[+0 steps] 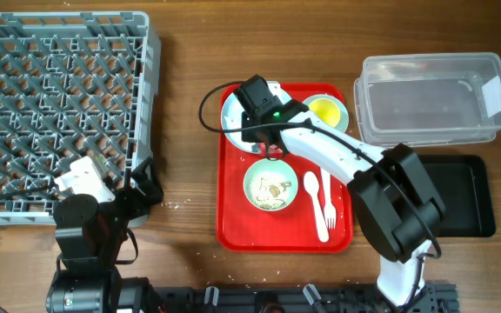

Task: Sort waste into correct bins and load items into the dishwasher rack
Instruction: 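Move the right gripper over the blue plate to the red wrapper, then grasp the red snack wrapper with the right gripper and lift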

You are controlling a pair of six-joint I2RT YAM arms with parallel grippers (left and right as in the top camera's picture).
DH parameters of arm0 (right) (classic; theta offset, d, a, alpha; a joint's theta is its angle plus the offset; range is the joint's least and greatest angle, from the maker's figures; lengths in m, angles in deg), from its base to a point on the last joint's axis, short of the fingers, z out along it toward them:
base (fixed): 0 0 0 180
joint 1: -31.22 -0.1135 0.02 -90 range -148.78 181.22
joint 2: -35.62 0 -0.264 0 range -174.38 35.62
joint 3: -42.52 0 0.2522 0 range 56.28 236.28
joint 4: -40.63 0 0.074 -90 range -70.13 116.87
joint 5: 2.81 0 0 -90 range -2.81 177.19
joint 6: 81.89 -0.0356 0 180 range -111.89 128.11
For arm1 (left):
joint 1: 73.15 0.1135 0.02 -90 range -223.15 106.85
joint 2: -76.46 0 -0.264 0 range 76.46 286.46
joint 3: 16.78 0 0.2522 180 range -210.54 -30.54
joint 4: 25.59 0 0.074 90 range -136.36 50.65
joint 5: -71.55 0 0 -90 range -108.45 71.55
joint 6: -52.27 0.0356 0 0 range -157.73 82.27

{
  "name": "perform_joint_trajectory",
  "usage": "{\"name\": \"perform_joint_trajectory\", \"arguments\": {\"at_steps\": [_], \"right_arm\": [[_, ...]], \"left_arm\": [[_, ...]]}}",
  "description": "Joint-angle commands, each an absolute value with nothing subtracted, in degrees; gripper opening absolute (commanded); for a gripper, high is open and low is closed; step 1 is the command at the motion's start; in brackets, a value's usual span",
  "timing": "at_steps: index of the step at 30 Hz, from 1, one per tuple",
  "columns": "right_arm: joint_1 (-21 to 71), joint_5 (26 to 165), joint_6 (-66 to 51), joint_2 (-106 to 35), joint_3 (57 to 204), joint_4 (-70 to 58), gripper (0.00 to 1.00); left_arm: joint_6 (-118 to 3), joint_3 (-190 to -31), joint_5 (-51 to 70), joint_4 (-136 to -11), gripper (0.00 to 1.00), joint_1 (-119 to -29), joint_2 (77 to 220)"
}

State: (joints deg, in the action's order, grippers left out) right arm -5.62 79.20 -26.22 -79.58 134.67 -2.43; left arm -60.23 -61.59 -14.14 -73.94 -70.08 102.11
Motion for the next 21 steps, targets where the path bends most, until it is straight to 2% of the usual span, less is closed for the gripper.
{"name": "perform_joint_trajectory", "arguments": {"at_steps": [1, 14, 21], "right_arm": [[-5.94, 78.22, -26.39, -79.16, 135.96, -3.57, 0.05], [-4.96, 78.78, -26.39, -63.05, 136.00, -5.69, 0.04], [-4.22, 82.43, -26.20, -61.68, 135.87, -6.41, 0.04]], "left_arm": [[-58.94, -62.53, -14.68, -73.77, 1.00, -69.82, 102.09], [-58.94, -62.53, -14.68, -73.77, 1.00, -69.82, 102.09], [-58.94, -62.53, -14.68, -73.77, 1.00, -69.82, 102.09]]}}
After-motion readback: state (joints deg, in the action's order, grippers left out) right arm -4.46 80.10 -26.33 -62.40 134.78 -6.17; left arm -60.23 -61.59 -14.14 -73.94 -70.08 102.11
